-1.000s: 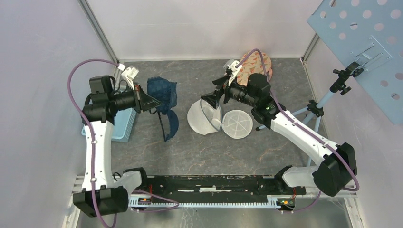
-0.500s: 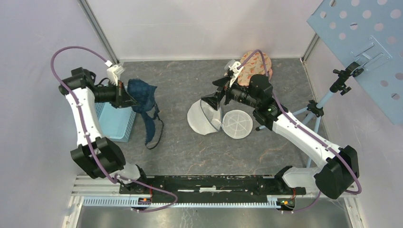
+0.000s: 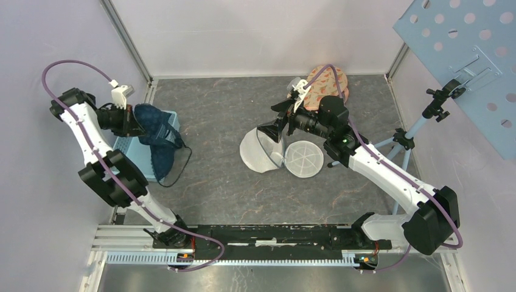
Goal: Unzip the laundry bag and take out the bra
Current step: Place the bra in the bin, then adjust the bra in the bin.
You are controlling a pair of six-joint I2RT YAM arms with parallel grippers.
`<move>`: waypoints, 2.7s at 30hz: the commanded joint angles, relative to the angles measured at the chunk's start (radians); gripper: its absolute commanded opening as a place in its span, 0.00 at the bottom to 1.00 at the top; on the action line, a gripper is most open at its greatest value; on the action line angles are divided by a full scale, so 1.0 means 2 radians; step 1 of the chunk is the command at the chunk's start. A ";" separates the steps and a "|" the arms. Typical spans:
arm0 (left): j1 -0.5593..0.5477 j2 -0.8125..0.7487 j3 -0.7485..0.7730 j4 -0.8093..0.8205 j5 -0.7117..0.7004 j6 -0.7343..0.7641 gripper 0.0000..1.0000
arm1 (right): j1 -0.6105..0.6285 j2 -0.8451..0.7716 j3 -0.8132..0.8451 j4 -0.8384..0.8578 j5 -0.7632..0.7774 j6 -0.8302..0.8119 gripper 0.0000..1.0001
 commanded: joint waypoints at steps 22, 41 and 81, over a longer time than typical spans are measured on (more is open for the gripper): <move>-0.019 0.140 -0.009 0.267 -0.135 -0.099 0.06 | 0.000 0.012 -0.020 0.046 -0.024 0.020 0.98; -0.032 0.149 0.005 0.267 -0.218 -0.115 0.67 | 0.000 0.014 -0.030 0.055 -0.035 0.035 0.98; -0.167 -0.106 -0.190 0.183 -0.258 -0.002 0.57 | 0.001 0.009 -0.028 0.056 -0.036 0.035 0.98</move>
